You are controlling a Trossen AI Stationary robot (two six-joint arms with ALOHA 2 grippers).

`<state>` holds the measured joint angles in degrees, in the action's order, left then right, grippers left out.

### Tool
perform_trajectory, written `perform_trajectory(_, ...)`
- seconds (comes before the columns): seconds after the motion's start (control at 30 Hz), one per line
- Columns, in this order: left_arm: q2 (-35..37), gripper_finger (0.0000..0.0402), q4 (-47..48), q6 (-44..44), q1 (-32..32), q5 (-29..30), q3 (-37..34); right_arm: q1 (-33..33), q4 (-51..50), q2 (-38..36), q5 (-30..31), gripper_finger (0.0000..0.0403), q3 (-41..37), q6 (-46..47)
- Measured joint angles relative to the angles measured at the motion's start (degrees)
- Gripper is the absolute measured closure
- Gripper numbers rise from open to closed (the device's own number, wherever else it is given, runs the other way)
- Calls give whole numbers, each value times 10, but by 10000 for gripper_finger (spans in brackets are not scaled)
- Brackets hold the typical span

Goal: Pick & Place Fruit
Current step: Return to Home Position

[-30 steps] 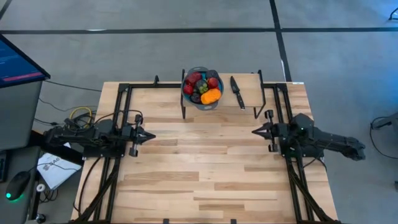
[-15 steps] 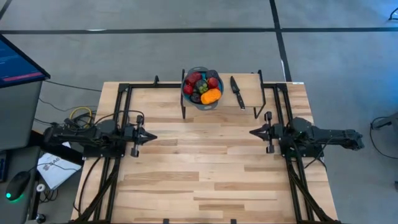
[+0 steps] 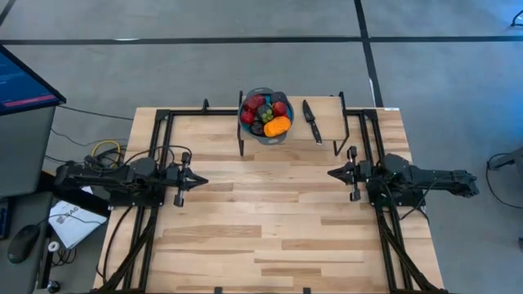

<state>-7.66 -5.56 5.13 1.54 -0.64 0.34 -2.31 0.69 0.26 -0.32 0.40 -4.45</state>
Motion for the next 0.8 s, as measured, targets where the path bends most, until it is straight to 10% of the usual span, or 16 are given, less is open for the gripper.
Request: perform_trajectory(0.8, -8, 394, -10, 0, 0, 0, 0, 0, 0, 4, 0, 403, 0, 0)
